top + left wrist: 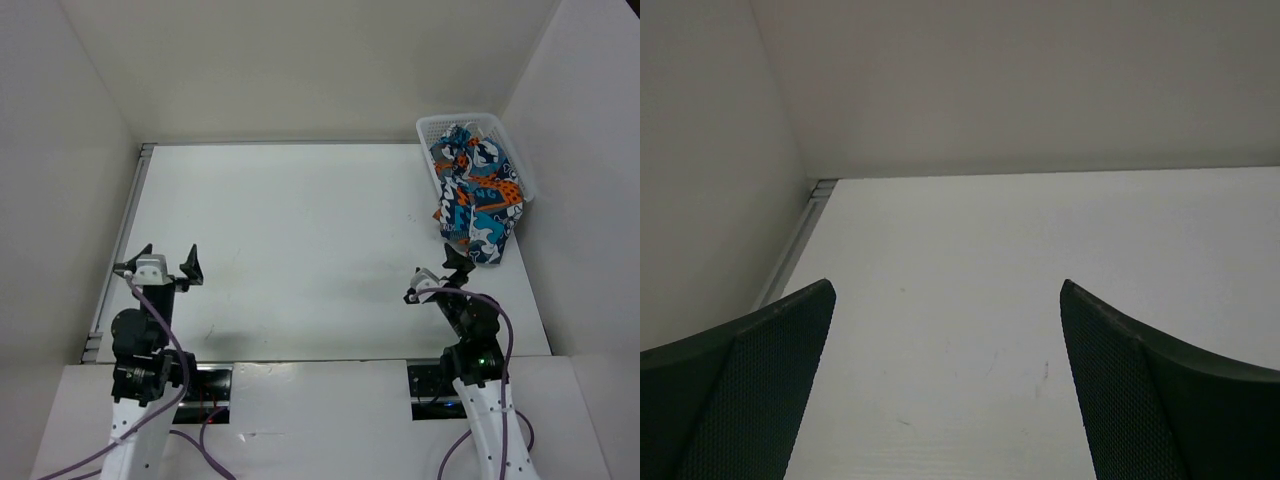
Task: Fold and stack the shorts
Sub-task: Grab the shorts from the pile
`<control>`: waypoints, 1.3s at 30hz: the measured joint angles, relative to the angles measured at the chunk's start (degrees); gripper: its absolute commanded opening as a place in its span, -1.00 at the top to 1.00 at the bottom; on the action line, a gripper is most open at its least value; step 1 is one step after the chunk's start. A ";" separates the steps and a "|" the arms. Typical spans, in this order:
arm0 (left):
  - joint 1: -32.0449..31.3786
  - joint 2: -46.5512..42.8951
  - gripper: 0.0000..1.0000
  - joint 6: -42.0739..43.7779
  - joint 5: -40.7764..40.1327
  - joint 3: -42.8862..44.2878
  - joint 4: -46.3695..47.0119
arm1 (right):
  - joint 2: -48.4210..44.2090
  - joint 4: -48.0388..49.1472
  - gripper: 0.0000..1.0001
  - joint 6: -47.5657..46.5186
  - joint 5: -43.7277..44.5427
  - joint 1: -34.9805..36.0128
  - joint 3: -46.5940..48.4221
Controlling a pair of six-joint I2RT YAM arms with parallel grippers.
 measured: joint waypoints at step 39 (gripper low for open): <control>1.66 95.71 -1.00 -0.11 29.68 69.22 -46.95 | 96.70 -15.06 -0.76 53.20 27.28 -18.88 73.16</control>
